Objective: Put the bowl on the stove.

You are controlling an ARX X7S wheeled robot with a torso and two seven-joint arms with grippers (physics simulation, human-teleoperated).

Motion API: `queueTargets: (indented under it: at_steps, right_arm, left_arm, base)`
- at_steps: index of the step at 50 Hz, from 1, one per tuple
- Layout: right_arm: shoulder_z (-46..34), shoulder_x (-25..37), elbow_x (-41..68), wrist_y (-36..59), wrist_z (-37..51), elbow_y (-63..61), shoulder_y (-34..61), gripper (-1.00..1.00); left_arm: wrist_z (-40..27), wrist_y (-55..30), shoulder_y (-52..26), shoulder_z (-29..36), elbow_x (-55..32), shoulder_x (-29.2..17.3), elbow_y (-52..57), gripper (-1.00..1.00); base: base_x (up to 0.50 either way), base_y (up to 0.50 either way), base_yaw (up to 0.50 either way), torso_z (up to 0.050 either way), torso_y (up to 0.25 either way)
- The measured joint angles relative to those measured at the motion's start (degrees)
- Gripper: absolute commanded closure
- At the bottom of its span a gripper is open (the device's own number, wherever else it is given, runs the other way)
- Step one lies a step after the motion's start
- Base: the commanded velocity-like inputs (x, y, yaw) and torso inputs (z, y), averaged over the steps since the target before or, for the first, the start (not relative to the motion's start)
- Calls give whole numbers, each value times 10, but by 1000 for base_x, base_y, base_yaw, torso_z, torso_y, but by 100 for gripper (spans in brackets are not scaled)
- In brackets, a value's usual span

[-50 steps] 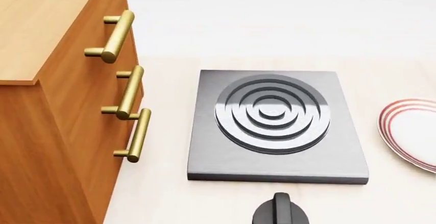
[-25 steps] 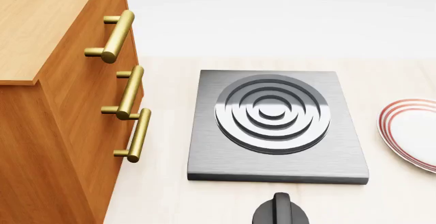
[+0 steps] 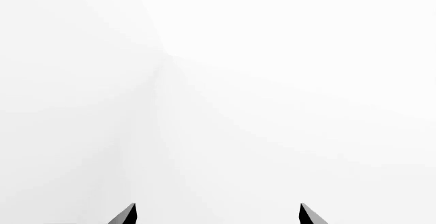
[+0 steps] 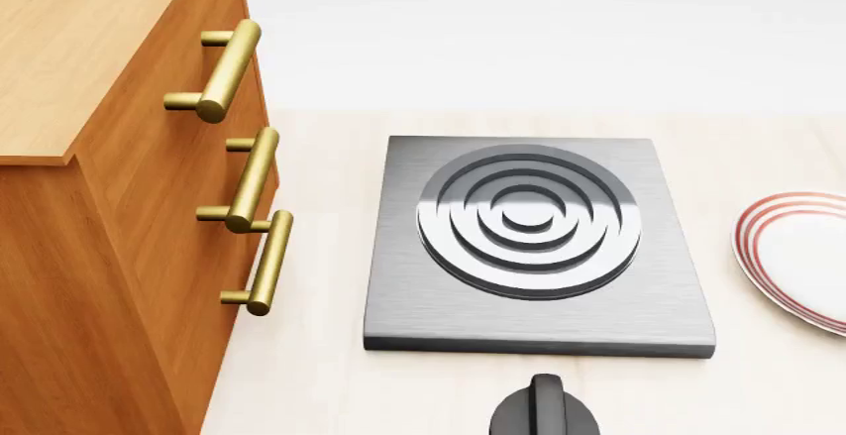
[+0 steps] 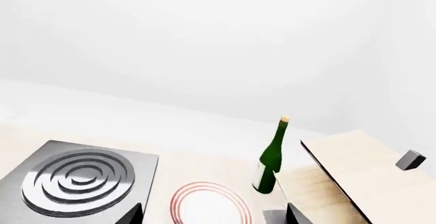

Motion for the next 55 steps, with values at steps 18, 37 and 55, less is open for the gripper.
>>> queueTargets:
  at_steps: [18, 37, 55]
  right_arm:
    - [86, -33, -89, 40, -149, 34, -134, -100]
    - [82, -65, -141, 31, -178, 61, -188, -100]
    - [15, -82, -162, 1, -154, 82, -178, -100]
  left_arm:
    - [-1, 2, 1, 7, 3, -1, -3, -100]
    - [-4, 3, 1, 14, 6, -2, -6, -100]
    - [-5, 5, 3, 18, 5, -3, -5, -100]
  base:
    - [0, 0, 0, 0, 0]
    - [0, 0, 0, 0, 0]
    - [0, 0, 0, 0, 0]
